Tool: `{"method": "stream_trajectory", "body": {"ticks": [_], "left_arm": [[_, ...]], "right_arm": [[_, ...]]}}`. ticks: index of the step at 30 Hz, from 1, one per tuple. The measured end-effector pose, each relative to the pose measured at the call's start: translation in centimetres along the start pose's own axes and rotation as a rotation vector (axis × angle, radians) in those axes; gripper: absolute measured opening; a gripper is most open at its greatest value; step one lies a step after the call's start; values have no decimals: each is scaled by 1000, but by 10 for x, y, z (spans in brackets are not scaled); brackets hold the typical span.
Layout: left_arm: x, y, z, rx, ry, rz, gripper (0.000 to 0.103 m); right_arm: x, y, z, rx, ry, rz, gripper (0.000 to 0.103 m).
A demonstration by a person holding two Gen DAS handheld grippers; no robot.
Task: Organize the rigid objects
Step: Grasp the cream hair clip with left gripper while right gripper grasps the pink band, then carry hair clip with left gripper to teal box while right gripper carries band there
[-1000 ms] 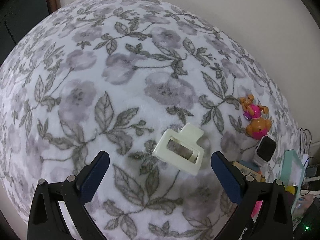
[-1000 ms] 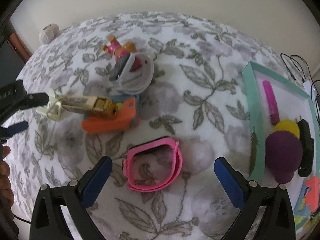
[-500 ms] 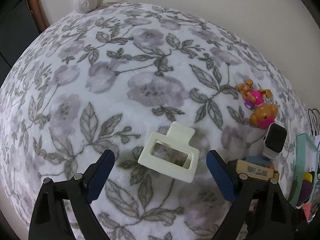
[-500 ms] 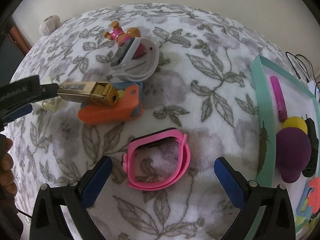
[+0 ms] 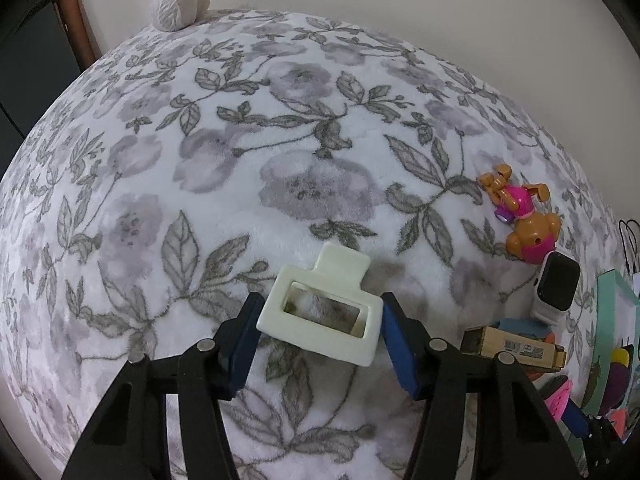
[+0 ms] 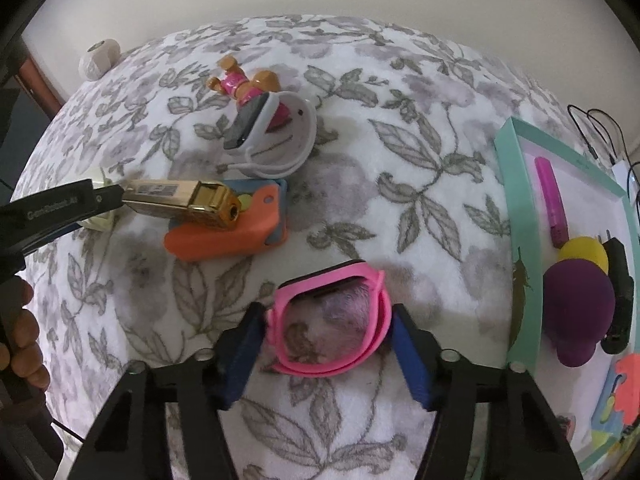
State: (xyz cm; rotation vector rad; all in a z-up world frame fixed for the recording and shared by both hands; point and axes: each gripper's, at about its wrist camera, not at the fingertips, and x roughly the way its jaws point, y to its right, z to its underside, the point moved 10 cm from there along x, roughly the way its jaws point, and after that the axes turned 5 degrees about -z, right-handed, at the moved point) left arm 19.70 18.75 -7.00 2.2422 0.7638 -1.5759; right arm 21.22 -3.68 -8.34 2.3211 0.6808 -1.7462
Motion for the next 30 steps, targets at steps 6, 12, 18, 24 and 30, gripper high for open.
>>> {"method": "stream_trajectory", "body": {"ticks": [6,12,18,24,30], "left_arm": [[-1,-5,-1,-16,-4,-12,60],[-8,-12,-4,-60,5,-15,59],[-25,-19,-14,-95,47,-21,59],[-58,-25,-29,-121,130,-21,59],[-103,-17,-47,-113,236,3,59]], "right_arm": [[0,-2,2,5,-2,-12,64],[-5,-1,1,16,6,-39,64],[-19,-1,-7,23,36,-62,64],[-37,1,-14,46,77,-88,64],[-66,16,-27,86,144,-118,64]]}}
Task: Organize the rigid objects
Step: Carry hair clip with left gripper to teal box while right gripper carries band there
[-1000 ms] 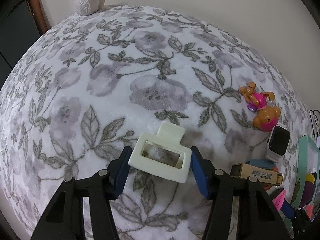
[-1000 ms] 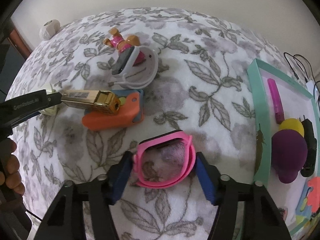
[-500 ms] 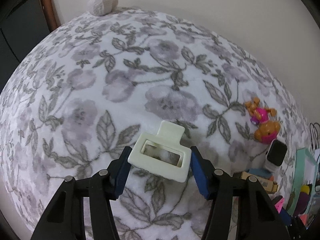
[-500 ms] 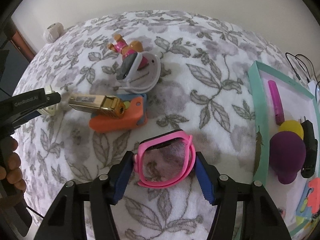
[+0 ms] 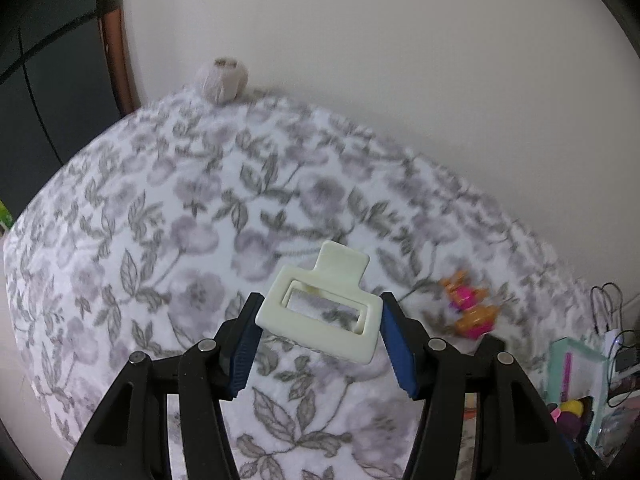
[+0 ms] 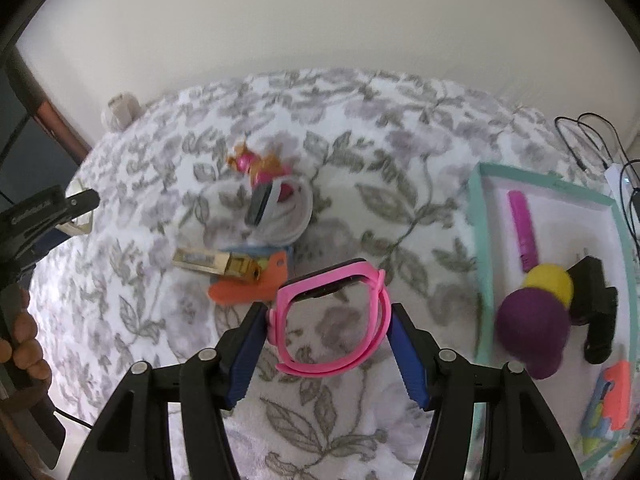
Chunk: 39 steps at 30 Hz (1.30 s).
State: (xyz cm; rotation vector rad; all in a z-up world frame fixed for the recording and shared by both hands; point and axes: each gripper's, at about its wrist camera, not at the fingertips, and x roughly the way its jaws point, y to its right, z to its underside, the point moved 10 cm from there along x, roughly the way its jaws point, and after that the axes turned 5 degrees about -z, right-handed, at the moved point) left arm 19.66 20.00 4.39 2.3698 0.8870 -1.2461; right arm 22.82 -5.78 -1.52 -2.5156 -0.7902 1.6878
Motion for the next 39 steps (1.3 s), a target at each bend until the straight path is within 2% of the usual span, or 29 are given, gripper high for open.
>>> {"method": "stream_trajectory", "body": {"ticks": [4,8,11,14,21,27,32,39], "left_arm": [[-28,19,-9,19,54,47,59],[-53,50,-10,72,99,91,59],[-67,83,-2,118,95,170,59],[-76,114,11,173,88,216,59],[-99,193,58,328,60,309,59],[-117,251,105,474,41,368,59],[-125,283,142,571,18,401,59],[-128,312,188,699,2,396,59]], "right_arm": [[-23,14,-11,26,49,-8,64],[-47,38,-20,39,99,34,64],[-58,57,-24,59,120,66,64],[-66,86,-23,92,125,97,64],[-98,160,-17,162,151,218,64],[-123,211,-7,240,175,271,64],[-140,233,0,282,200,297,64],[-149,248,7,312,209,301,64]]}}
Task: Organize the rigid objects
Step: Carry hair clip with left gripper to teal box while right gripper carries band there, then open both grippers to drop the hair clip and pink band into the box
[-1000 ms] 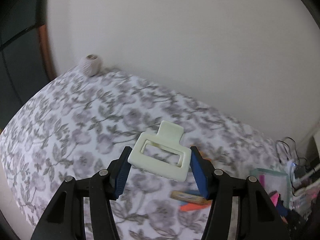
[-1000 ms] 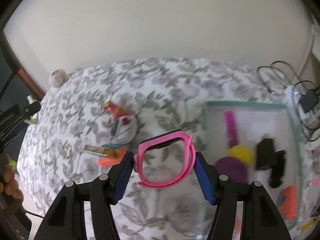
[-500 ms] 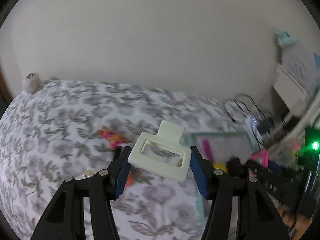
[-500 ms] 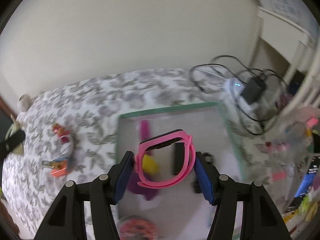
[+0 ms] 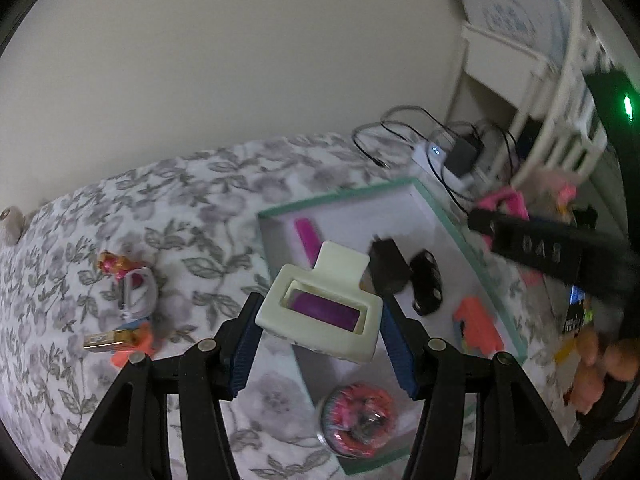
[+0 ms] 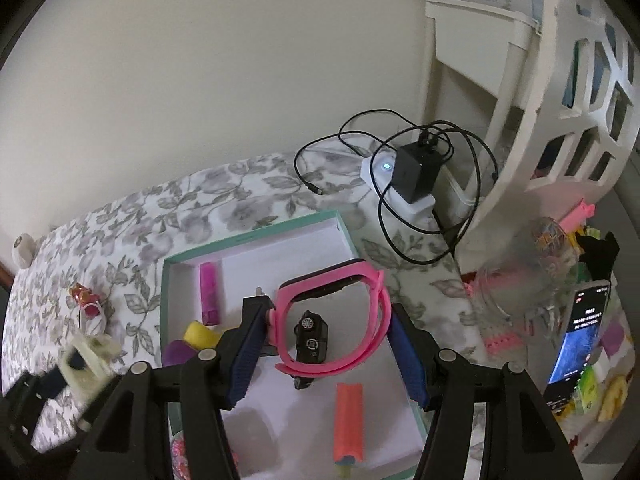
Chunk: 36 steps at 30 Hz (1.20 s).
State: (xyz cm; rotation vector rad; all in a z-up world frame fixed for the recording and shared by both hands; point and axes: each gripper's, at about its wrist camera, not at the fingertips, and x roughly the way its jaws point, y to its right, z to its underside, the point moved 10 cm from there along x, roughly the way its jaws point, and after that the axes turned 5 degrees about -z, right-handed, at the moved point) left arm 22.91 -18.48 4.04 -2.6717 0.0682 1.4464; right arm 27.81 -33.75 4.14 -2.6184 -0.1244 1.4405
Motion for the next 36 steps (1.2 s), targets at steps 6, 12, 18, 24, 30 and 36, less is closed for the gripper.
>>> {"method": "stream_trajectory", "body": {"ticks": [6,12,18,24,30,36], "left_arm": [[16,21,14,77,-43,-15,59],[32,29,28,104,-95,-16,59],[38,29,34,107,-119,-16,60],[39,27,34,86,-134,-9,60],[39,26,34,80,-142,-5,61],[34,23,30,58,-140,7,61]], "right_arm": [[18,-2,13,-21,-64,0,64],[48,1,37,-25,-169,-1,64],[57,-1,47,-38,-202,1,65],[60,-3,49,-42,-212,3,65],[63,-5,52,-60,-235,1,65],[61,-7,51,-74,-237,7,70]]}}
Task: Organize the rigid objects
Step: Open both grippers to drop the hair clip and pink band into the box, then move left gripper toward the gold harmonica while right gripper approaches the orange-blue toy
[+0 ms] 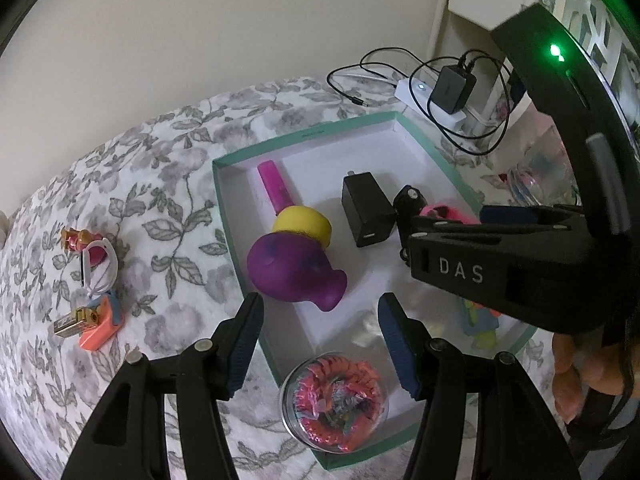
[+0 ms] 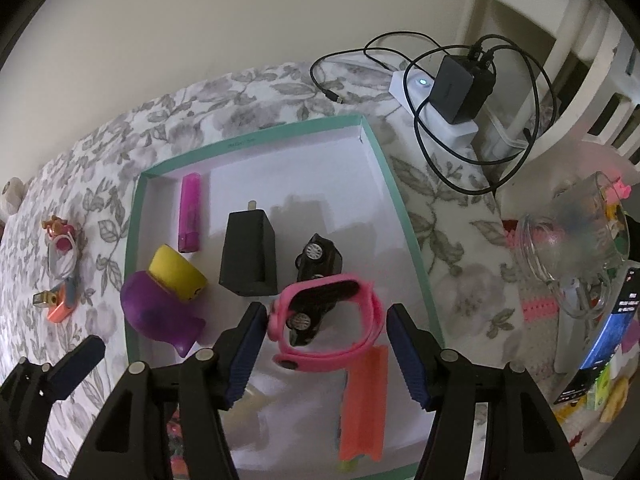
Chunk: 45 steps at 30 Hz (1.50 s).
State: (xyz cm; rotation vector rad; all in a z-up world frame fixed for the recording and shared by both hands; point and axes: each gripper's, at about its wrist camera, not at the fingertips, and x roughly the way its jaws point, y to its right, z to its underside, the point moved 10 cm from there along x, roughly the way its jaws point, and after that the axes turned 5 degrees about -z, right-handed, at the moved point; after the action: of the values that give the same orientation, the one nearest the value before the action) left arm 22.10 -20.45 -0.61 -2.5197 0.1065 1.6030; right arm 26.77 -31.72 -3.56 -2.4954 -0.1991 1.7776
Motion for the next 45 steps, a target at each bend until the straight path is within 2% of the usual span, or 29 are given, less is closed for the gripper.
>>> {"method": "stream_trajectory", "body": {"ticks": [6,9,13,15,19,21,22,24,27,38,41,45], "left_arm": [[-7,-14,-6,-52,4,6,61],[-10,-26,-8,-84,3,-15,61],[-15,-52,-14,-174,9,-31,61],[-18,-67,-15,-226,14,-45,68],[-20,-103,-14,-337,10,-94,68],[-20,-119,-11,-384,6,-111,69],[-19,-127,-10,-414,1,-117,71],[-19,-143,-7,-474,-2,-123,87],[-21,-163,-2,-545,3,-134,88],[-22,-234,17,-743,5,-164,93],[-22,-252,22,-786,8,-162,103],[-23,-276,29,-831,6,-164,103]], "right_arm": [[-11,-3,-7,-10,29,-3,71],[-16,-4,-10,-10,45,-3,71],[-27,-8,-15,-12,75,-8,75],[-32,-11,-18,-18,91,-9,78],[-38,-19,-21,-39,109,-14,86],[-40,-24,-22,-51,115,-18,86],[-40,-27,-22,-59,116,-19,86],[-41,-33,-22,-78,120,-17,93],[-42,-39,-23,-96,132,-11,103],[-34,-63,-21,-119,123,-30,103],[-32,-70,-21,-118,124,-35,103],[-31,-82,-22,-124,131,-38,103]]}}
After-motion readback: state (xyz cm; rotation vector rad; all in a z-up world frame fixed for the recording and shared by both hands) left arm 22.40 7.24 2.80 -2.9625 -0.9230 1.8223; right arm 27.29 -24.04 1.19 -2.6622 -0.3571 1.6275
